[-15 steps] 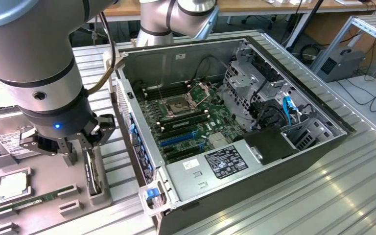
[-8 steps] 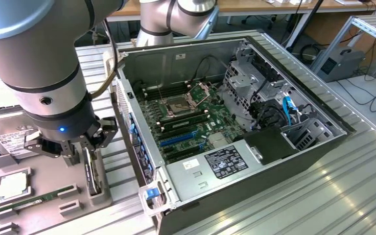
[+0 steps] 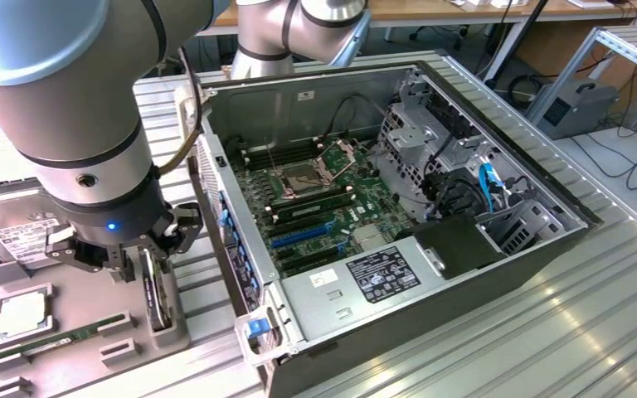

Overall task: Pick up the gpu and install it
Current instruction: 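Pick up the gpu and move the gpu toward the slot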

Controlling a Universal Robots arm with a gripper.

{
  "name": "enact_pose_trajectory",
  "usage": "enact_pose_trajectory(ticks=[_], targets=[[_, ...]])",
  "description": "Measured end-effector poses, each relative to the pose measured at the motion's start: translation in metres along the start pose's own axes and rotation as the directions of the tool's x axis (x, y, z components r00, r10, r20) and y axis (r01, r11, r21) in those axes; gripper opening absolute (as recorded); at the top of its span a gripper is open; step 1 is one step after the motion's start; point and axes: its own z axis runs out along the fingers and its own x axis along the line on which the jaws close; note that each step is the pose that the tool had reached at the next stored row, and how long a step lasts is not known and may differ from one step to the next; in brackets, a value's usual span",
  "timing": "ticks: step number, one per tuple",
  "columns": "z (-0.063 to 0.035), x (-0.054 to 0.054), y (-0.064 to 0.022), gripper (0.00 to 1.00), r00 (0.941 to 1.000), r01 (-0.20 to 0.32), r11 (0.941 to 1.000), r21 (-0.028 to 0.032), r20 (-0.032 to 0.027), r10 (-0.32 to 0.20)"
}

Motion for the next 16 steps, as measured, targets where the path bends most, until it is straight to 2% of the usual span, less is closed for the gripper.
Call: enact_pose_trajectory(ticks=[1,5,12,16], targets=[[0.0000,0.000,0.0000,0.44,1.0000,0.000,1.0000,0.0000,0.0000,0.000],[0.0052,0.000,-0.0004,0.44,1.0000,0.000,1.0000,-0.0001,0.0000,0.000],[0.0215,0.000,-0.0015,0.44,1.0000,0.000,1.0000,0.0000,0.0000,0.000],[0.0226,0.000,-0.0006,0.44,1.0000,0.000,1.0000,-0.0005,0.0000,0.000]])
